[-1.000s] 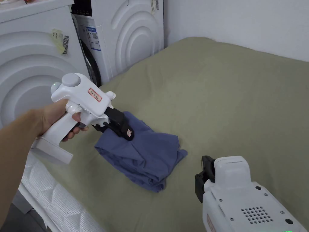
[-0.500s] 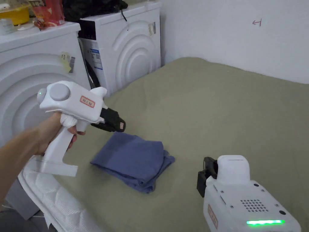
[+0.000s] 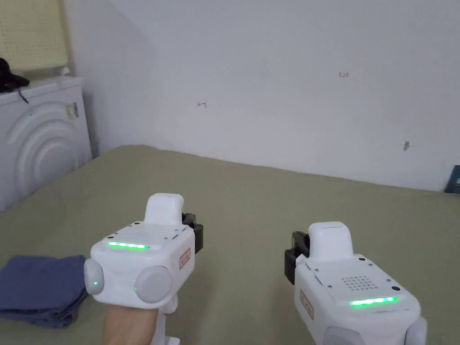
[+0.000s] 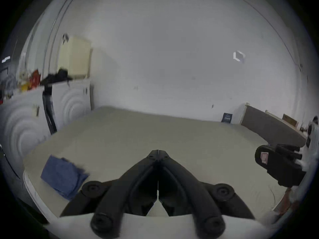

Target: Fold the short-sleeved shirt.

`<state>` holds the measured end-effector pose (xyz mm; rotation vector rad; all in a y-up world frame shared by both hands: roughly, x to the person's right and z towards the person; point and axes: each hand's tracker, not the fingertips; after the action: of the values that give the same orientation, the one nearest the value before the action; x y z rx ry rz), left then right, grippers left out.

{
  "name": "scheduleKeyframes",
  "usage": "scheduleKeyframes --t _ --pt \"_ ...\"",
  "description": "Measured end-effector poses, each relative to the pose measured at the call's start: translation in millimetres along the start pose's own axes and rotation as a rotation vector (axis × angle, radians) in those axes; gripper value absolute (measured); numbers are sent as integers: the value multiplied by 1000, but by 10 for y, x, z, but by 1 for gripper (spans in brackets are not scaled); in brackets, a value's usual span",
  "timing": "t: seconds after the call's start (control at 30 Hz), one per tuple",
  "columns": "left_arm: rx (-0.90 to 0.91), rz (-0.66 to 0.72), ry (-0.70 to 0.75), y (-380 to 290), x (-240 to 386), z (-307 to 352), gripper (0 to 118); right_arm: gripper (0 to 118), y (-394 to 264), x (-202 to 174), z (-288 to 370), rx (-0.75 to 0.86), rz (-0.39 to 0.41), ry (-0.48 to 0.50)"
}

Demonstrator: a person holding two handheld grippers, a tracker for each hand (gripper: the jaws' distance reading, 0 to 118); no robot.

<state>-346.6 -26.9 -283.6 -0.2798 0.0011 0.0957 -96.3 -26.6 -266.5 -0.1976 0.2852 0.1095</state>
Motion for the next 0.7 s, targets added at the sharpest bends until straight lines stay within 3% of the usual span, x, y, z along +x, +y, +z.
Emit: scheduleKeyframes --t 0.17,0.3,0.53,0.7 --pt "53 -46 -23 -34 777 160 1 0 -13 660 460 23 -6 -142" --pt "83 -102 -10 -32 1001 293 1 0 -67 945 704 35 -39 -214" --pt "76 -101 -15 24 1001 428 1 0 -115 1019 845 73 -66 -275" --pt "84 -110 -5 41 963 463 1 0 -90 946 827 80 -53 -268"
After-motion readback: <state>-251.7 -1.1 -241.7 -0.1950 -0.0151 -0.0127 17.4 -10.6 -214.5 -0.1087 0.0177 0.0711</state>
